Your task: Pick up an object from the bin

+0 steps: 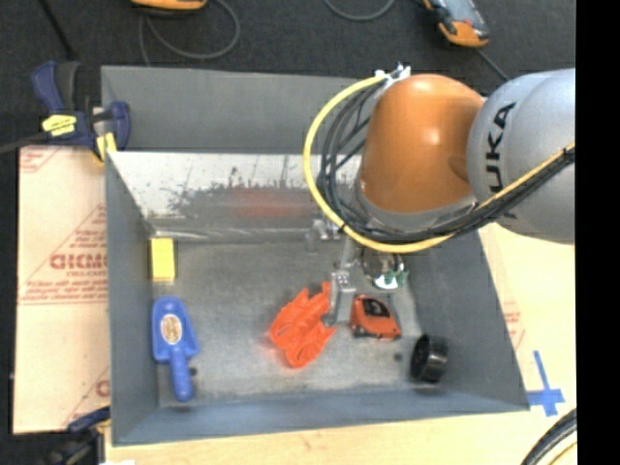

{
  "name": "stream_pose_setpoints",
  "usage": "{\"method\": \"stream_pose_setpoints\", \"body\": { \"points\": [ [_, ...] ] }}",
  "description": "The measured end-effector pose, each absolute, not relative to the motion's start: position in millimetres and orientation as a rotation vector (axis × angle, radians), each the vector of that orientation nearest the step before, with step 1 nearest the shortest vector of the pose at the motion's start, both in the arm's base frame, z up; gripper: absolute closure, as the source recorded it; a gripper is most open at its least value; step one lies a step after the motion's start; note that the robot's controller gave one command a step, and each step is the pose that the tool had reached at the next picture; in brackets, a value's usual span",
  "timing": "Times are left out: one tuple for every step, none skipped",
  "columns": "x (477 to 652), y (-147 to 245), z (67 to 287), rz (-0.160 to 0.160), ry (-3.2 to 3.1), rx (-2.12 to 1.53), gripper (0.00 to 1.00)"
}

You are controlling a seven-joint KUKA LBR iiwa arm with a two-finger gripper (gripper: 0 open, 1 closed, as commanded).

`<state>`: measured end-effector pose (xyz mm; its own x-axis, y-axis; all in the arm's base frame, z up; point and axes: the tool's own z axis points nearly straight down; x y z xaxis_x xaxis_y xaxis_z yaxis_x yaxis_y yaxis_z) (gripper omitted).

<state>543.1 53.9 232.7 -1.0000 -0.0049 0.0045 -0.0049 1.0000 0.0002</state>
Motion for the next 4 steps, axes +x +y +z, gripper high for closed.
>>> {"method": "stream_pose_setpoints", "body": {
  "points": [
    [544.4,54.0,237.5,-0.002,-3.145,0.006,0.00],
    [533.6,45.8,192.9,-0.004,-3.152,-0.022,0.00],
    [534.6,49.5,160.7,-0.001,-3.133,-0.208,0.00],
    [542.0,42.2,127.3,0.000,-3.146,-0.103,0.00]
  ]
}}
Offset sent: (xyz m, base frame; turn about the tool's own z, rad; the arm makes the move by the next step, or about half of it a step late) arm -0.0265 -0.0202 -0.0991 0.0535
